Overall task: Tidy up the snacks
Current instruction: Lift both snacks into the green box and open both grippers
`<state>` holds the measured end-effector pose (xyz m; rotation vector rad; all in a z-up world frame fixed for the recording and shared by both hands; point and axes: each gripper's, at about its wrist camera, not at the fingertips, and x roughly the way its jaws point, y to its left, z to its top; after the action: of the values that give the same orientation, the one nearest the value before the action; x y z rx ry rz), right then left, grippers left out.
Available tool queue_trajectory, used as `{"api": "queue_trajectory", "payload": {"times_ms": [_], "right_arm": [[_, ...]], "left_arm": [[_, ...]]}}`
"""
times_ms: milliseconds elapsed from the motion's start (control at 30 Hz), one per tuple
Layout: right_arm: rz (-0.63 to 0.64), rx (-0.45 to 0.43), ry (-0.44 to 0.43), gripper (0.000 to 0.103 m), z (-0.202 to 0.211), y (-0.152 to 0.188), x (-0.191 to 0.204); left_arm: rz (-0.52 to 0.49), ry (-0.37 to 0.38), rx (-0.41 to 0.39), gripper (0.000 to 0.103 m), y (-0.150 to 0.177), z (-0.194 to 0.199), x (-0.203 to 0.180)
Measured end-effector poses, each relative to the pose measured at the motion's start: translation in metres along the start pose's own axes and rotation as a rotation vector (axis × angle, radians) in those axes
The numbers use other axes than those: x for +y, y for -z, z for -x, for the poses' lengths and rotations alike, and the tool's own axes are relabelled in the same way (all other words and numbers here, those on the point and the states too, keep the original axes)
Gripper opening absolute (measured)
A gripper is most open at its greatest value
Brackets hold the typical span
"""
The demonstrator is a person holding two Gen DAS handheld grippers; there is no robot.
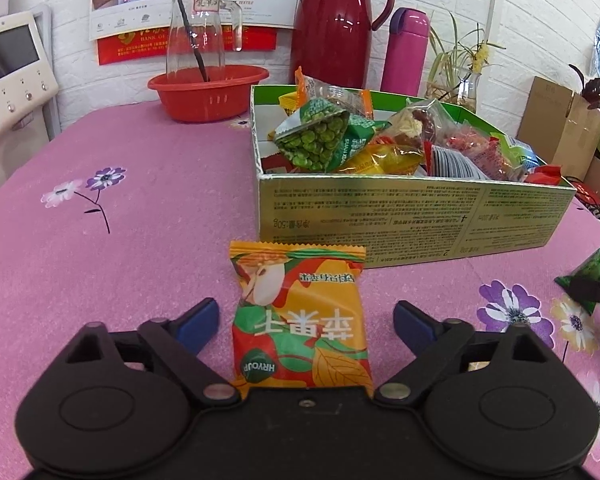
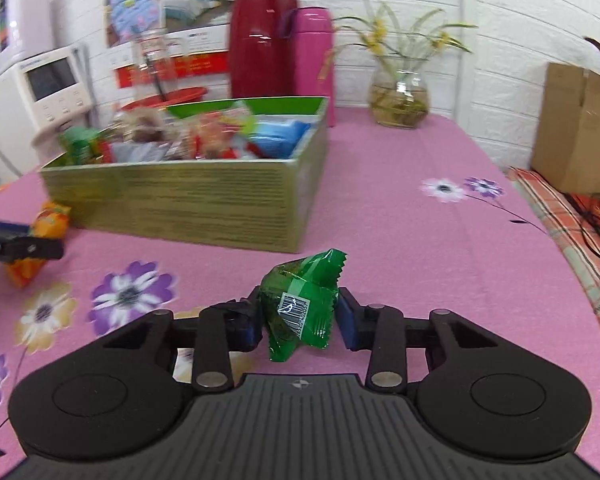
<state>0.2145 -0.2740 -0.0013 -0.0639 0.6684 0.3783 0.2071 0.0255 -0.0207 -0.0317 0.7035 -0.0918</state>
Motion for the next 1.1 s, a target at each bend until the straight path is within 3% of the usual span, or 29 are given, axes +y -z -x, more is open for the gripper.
{"api": "queue_trajectory", "payload": {"times_ms": [67, 100, 133, 233, 433, 667, 833, 1100], "right_arm": [[0.011, 0.009, -0.048, 0.064, 0.002, 0.002, 0.012], [0.020, 0.014, -0.071, 0.064, 0.003, 0.002, 0.019], [0.031, 0.018, -0.090, 0.064, 0.005, 0.003, 0.026], [0.065, 0.017, -0.133, 0.064, 0.010, 0.004, 0.044], [0.113, -0.008, -0.181, 0.063, 0.027, -0.001, 0.063], [0.118, -0.102, -0.189, 0.063, 0.047, -0.029, 0.068], [0.115, -0.195, -0.163, 0.063, 0.051, -0.059, 0.062], [0.090, -0.368, -0.037, 0.063, 0.028, -0.107, 0.038]], "left_arm": [[-0.021, -0.002, -0.003, 0.039, -0.001, 0.002, -0.002], [-0.031, -0.007, -0.005, 0.027, -0.001, 0.002, -0.002], [-0.038, -0.004, -0.002, 0.022, -0.001, 0.003, -0.002], [-0.018, 0.009, 0.004, 0.021, 0.000, 0.007, 0.001], [-0.006, 0.108, 0.010, 0.018, 0.007, 0.034, -0.006], [-0.036, 0.224, -0.091, 0.017, -0.023, 0.077, -0.033], [-0.041, 0.243, -0.167, 0.018, -0.065, 0.089, -0.049], [-0.010, 0.188, -0.256, 0.018, -0.122, 0.066, -0.062]]}}
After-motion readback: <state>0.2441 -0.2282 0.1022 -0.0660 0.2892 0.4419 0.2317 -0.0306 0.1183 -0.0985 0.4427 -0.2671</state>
